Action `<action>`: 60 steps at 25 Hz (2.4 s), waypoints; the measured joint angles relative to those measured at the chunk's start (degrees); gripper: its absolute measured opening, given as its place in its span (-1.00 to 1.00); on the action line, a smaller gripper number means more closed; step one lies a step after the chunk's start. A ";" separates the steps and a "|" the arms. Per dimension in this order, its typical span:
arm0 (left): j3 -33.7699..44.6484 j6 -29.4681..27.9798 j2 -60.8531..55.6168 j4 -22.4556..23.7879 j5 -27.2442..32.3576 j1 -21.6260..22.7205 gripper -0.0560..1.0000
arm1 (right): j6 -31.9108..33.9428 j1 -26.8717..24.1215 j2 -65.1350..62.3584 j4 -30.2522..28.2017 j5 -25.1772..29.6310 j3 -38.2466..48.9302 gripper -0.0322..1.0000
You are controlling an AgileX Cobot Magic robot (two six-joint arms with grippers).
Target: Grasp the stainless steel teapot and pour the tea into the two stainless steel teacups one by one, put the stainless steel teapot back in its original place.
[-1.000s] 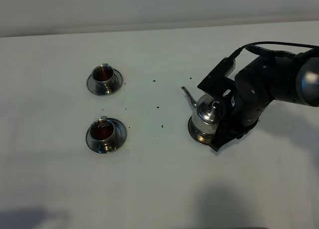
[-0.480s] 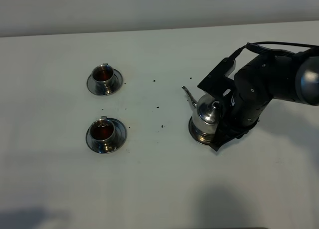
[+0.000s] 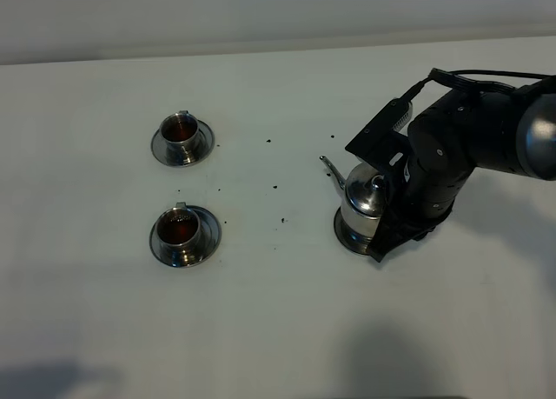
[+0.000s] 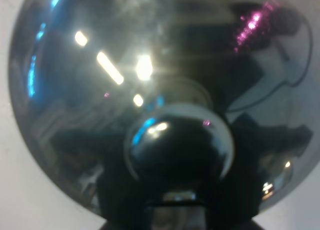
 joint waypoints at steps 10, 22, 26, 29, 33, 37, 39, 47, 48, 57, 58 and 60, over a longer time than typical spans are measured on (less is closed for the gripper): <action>0.00 0.00 0.00 0.00 0.00 0.00 -0.16 | 0.00 0.00 0.00 1.54 0.40 -0.06 -0.54; 0.00 0.00 0.00 0.00 0.00 0.00 -0.16 | 1.42 0.00 -1.45 2.02 2.82 -0.06 -0.01; 0.00 0.00 0.00 0.00 0.00 0.00 -0.16 | 2.63 0.00 -5.15 2.15 8.89 -0.06 0.00; 0.00 0.00 0.00 0.00 0.00 0.00 -0.16 | 3.65 0.00 -8.16 2.15 14.42 -0.11 0.00; 0.00 0.05 0.00 0.00 0.00 0.00 -0.16 | 4.55 0.00 -12.47 2.37 22.50 -0.11 0.00; 0.00 0.05 0.00 0.00 0.00 0.00 -0.16 | 5.05 0.00 -17.29 2.47 28.87 -0.11 0.00; 0.00 0.05 0.00 0.00 0.00 0.00 -0.16 | 5.11 0.00 -20.10 2.67 29.15 0.90 0.00; 0.00 0.05 0.00 0.00 0.00 0.00 -0.16 | 5.01 0.00 -37.83 5.30 29.76 16.23 0.00; 0.00 0.05 0.00 0.00 0.00 0.00 -0.16 | 5.01 0.00 -40.50 5.74 29.82 18.49 0.00; 0.00 0.05 0.00 0.00 0.00 0.00 -0.16 | 1.90 0.00 -65.82 6.73 26.04 34.92 0.00; 0.00 0.05 0.00 0.00 0.00 0.00 -0.16 | 1.44 0.00 -68.37 6.73 25.09 35.34 0.00; 0.00 0.05 0.00 0.00 0.00 0.00 -0.16 | 0.80 0.00 -72.33 7.18 23.88 35.40 0.00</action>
